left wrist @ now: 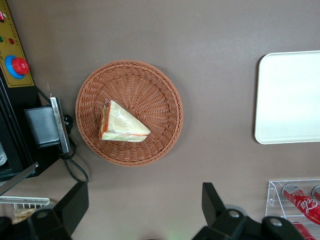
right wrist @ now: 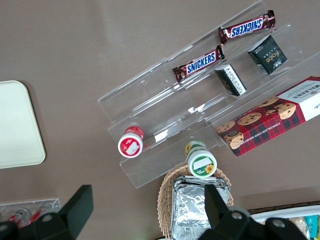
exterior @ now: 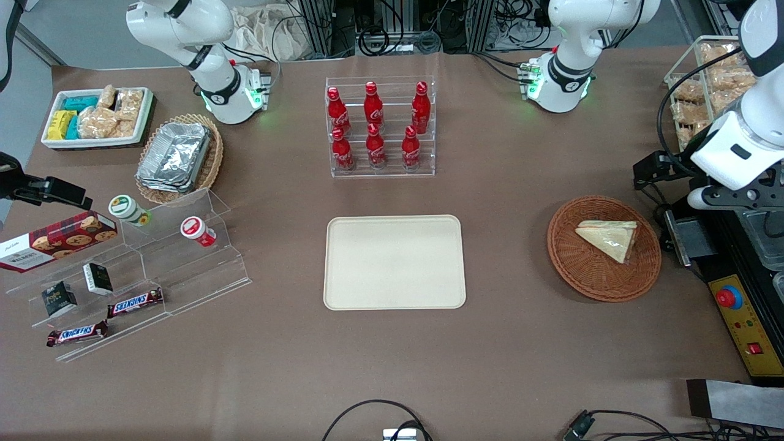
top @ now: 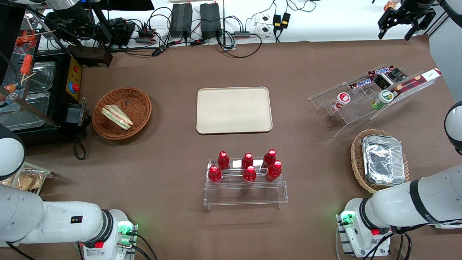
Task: Place sandwich from basket to tray
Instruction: 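Move the left gripper over the wrapped sandwich in the wicker basket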
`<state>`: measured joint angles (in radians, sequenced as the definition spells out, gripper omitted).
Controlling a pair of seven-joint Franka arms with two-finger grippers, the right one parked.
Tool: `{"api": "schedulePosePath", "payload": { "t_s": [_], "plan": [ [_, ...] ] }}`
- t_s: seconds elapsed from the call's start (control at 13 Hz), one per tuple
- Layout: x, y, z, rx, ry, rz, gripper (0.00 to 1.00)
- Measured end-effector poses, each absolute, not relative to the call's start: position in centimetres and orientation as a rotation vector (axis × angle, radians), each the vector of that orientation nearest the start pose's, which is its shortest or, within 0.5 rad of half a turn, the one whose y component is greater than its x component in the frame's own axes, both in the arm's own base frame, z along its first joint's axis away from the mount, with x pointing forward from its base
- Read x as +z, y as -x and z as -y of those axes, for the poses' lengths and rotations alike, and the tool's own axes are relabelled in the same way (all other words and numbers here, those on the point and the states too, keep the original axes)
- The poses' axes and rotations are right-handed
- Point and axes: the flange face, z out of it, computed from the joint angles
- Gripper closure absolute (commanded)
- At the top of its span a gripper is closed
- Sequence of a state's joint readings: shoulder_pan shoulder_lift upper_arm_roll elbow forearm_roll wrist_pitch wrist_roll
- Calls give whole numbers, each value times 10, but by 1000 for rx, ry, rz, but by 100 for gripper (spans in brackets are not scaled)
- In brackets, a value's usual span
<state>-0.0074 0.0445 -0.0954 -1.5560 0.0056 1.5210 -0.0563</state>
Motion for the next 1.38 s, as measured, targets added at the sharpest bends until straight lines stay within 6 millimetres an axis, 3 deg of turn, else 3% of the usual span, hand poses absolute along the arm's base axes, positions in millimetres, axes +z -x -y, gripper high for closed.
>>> {"api": "schedulePosePath", "payload": {
  "t_s": [0.46,0.77,1.0,1.38],
  "plan": [
    [598,-561,55,135,3127,19,0],
    [577,-570,40,186,3075,282,0],
    [540,-575,26,191,3052,400,0],
    [443,-566,-15,116,3021,647,0]
  ]
}}
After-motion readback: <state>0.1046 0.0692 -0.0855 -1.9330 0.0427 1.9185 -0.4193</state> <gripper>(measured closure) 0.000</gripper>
